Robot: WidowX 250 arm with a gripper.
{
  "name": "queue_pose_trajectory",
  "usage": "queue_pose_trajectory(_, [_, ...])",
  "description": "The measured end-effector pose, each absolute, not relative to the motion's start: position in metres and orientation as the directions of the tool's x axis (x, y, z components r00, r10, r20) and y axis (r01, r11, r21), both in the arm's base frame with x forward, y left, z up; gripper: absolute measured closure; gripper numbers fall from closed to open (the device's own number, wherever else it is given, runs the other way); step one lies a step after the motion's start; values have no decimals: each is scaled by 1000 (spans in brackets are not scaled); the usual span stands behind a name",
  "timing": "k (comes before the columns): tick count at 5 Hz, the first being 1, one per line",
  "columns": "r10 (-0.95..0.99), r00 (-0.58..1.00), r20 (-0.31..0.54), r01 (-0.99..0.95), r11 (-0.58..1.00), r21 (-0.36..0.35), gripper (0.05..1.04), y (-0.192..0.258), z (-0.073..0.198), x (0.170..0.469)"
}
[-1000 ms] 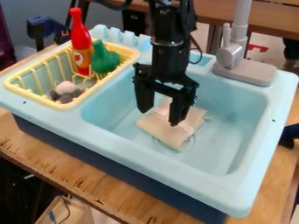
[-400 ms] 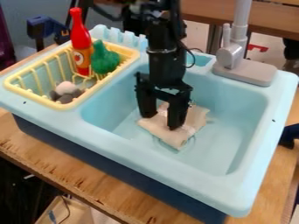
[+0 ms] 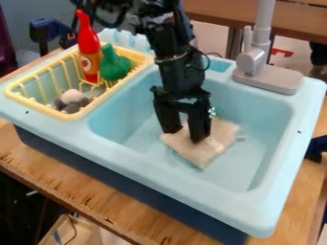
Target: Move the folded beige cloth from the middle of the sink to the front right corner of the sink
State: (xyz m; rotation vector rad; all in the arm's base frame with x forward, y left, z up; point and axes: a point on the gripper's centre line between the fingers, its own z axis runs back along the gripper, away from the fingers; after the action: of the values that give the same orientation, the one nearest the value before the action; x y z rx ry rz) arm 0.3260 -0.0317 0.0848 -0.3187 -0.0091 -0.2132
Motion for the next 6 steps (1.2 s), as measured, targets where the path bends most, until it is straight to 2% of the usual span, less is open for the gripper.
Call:
queue_pose_trajectory(1, [-261,964,51,261,898,-355,83,-65,84,321])
queue_pose_trajectory(2, [-300,953,35,291,884,-366,83,-91,84,314])
queue_pose_trajectory(4, [-276,960,49,263,830,-491,83,-122,82,311])
queue_pose_trajectory(5, [-250,968,24,233,861,-452,83,-121,83,313])
queue_pose_trajectory(6, [-200,980,-23,184,937,-297,83,-124,86,311])
